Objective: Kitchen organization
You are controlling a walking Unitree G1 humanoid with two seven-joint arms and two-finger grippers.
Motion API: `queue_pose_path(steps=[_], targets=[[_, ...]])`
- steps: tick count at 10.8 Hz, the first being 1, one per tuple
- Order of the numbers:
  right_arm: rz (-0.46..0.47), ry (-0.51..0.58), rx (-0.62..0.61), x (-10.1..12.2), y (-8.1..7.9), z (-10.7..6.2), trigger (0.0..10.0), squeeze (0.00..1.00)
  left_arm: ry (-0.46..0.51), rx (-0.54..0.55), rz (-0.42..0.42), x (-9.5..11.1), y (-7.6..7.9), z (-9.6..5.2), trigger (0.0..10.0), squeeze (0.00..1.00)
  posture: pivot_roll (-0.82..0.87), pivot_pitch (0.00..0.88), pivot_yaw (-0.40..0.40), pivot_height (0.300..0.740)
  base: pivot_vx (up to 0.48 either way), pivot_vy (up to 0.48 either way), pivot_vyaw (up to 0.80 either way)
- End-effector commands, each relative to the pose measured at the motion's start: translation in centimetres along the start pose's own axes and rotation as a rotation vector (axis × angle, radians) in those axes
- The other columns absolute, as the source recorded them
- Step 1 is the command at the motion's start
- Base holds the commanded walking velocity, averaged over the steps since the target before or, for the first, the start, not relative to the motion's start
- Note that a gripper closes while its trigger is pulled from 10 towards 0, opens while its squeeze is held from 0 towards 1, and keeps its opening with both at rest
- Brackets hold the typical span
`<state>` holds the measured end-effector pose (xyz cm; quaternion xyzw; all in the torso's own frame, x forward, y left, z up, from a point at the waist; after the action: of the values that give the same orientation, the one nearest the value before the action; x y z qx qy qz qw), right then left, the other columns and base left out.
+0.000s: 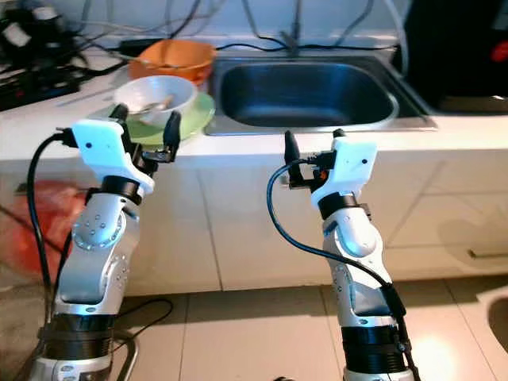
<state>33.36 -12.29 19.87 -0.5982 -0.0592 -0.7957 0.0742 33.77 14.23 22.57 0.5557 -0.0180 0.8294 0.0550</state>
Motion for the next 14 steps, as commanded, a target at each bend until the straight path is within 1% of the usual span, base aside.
queue_pose_path(steps=[1, 11, 13, 14], targets=[[-0.012, 0.028, 0.010, 0.8, -0.3, 0.3, 10.0, 0.00, 0.046, -0.017, 0.012, 1.2, 0.2, 0.4, 10.0, 0.00, 0.03, 0.000, 0.024, 0.740, 0.270, 0.000, 0.00], [-0.033, 0.035, 0.026, 0.8, -0.8, 0.3, 10.0, 0.00, 0.052, -0.057, 0.005, 1.3, 0.9, 0.4, 10.0, 0.00, 0.04, 0.000, 0.022, 0.740, 0.455, 0.000, 0.00], [-0.034, 0.036, 0.028, 0.8, -0.9, 0.4, 10.0, 0.00, 0.055, -0.064, 0.016, 1.4, 1.0, 0.4, 10.0, 0.00, 0.04, 0.000, 0.022, 0.740, 0.000, 0.000, 0.00], [-0.035, 0.036, 0.028, 0.8, -0.8, 0.4, 10.0, 0.00, 0.066, -0.078, 0.024, 1.4, 1.3, 0.3, 10.0, 0.00, 0.04, 0.000, 0.022, 0.740, 0.000, 0.000, 0.00]])
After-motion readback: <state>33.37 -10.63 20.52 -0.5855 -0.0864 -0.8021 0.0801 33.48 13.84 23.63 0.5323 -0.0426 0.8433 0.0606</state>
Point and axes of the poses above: a point about 5 cm out from each wrist's last joint towards the gripper, its own z axis pointing out of the wrist towards the gripper, its own x axis along the axis of the wrist's last joint, y = z × x, the point moved 3 cm from there along z, pointing out of the wrist towards the gripper, and after that the axes turned 5 degrees about -z, right-handed, at the moved point
